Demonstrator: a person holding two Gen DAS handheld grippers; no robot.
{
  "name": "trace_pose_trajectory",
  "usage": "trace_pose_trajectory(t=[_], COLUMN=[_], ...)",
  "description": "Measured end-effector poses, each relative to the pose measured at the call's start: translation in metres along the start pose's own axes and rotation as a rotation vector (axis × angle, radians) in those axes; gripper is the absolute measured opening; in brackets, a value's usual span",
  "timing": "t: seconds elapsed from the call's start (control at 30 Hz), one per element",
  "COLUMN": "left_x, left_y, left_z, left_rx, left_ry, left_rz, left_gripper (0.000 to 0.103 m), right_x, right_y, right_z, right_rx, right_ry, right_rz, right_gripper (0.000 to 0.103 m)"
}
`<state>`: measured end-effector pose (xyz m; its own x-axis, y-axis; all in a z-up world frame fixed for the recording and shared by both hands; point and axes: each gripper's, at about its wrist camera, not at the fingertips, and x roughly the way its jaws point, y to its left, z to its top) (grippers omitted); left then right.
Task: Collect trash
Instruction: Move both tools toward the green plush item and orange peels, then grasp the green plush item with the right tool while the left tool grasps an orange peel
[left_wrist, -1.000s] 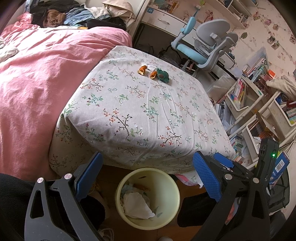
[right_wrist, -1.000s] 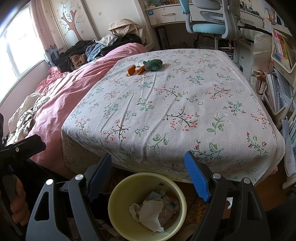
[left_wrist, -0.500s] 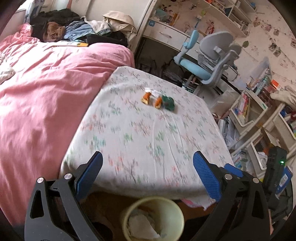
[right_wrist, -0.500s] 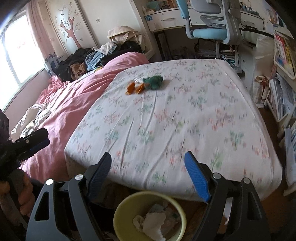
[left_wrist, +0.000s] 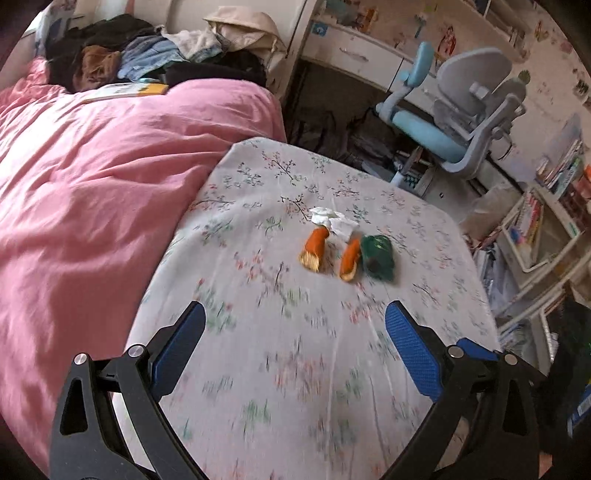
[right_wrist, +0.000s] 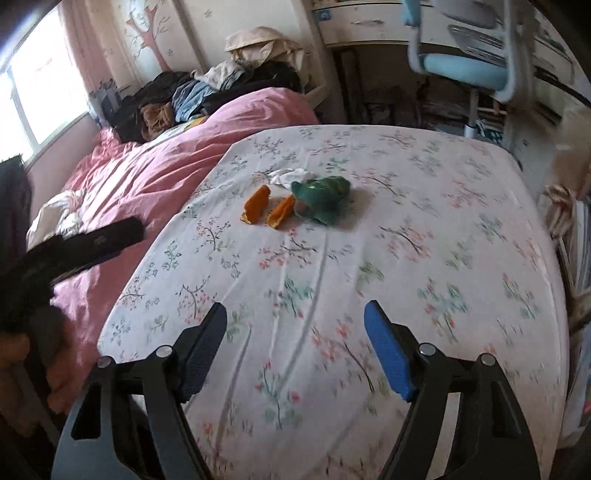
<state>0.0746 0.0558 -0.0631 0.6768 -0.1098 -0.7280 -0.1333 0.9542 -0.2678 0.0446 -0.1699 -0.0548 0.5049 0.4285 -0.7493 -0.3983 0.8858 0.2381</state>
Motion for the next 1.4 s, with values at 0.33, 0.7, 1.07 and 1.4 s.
trace_pose_trajectory(t=[0.33,0.7,1.07,1.4], left_x=[0.082,0.131,0.110,0.041], left_y=[-0.018,-0.027,-0.035,-0.009], left_z=[0.035,0.051,0.042,0.031], left_rx=[0.071,0.160,0.245,0.106], left_ry=[0.079,0.131,0.163,0.094], left_rz=[0.051,0.068,-0.008,-0.124], left_gripper=[0.094,0.071,0.020,0.020], right_x=[0.052,0.097,0.067,0.009], right_y=[-0.032,-0.054,-0.063,-0.068], right_z=[0.051,0.078,0.080,0.059], right_rx=[0.101,0.212,0.223,0.245], right_ry=[-0.017,0.003,-0.033,-0.093], right_rz=[0.017,0.111,0.183,0.170], right_gripper=[0.067,0.058,0.026,0.027])
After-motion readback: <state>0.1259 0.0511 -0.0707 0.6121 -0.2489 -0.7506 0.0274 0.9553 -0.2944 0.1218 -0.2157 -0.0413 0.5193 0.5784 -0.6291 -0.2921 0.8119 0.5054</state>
